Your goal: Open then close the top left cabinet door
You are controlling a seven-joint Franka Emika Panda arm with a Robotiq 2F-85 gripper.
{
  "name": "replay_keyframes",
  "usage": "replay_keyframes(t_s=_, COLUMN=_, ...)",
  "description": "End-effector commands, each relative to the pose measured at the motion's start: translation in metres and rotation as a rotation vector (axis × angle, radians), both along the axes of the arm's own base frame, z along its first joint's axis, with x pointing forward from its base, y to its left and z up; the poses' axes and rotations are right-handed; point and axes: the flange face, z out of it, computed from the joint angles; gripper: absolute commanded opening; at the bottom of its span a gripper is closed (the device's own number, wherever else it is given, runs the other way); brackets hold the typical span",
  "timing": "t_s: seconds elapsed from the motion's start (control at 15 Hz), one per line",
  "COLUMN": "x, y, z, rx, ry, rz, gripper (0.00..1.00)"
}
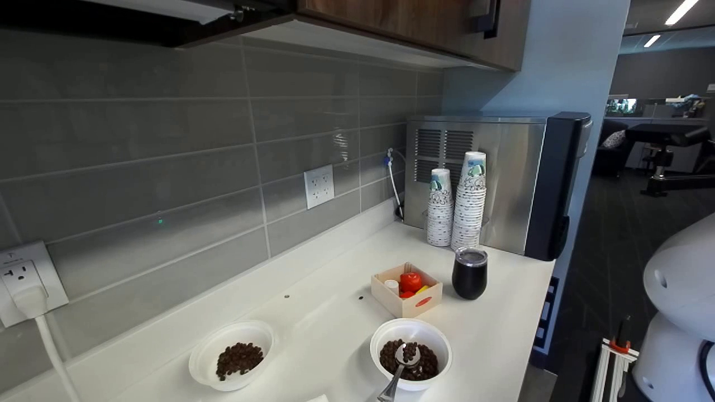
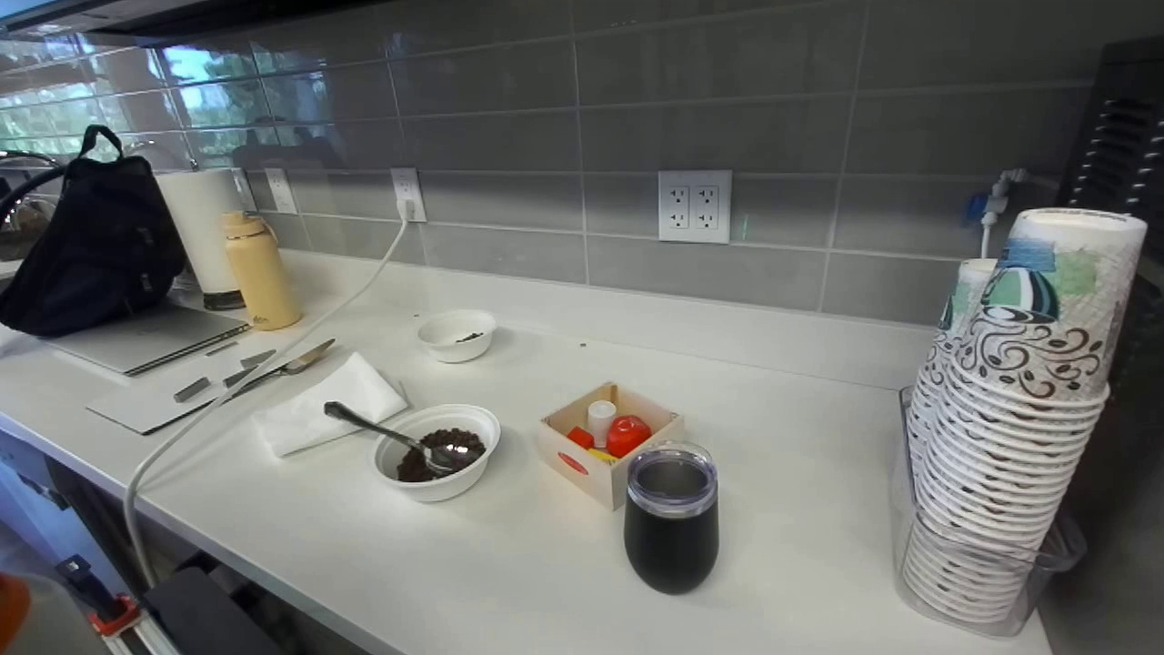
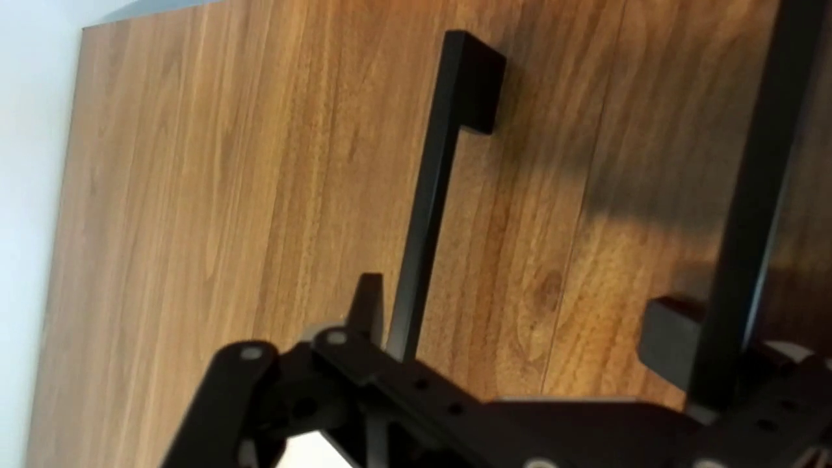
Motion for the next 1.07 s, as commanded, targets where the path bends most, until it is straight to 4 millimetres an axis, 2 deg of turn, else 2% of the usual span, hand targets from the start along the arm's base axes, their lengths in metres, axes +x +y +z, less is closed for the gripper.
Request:
replay_keyframes(t_s=0.0, x=-0.03, y=-0.026, z=0.008, rx=-0.012, ry=-0.026, rz=-0.067, gripper=1.0)
replay_keyframes(t_s=0.27, x=-0.049, y=-0.023, z=0.007, rx=-0.013, ry=-0.028, rz=-0.073, gripper=1.0)
replay_keyframes(t_s=1.0, x=-0.138, y=-0.009, z=-0.005, rx=0.01, ry=-0.061, rz=-0.124, gripper=1.0)
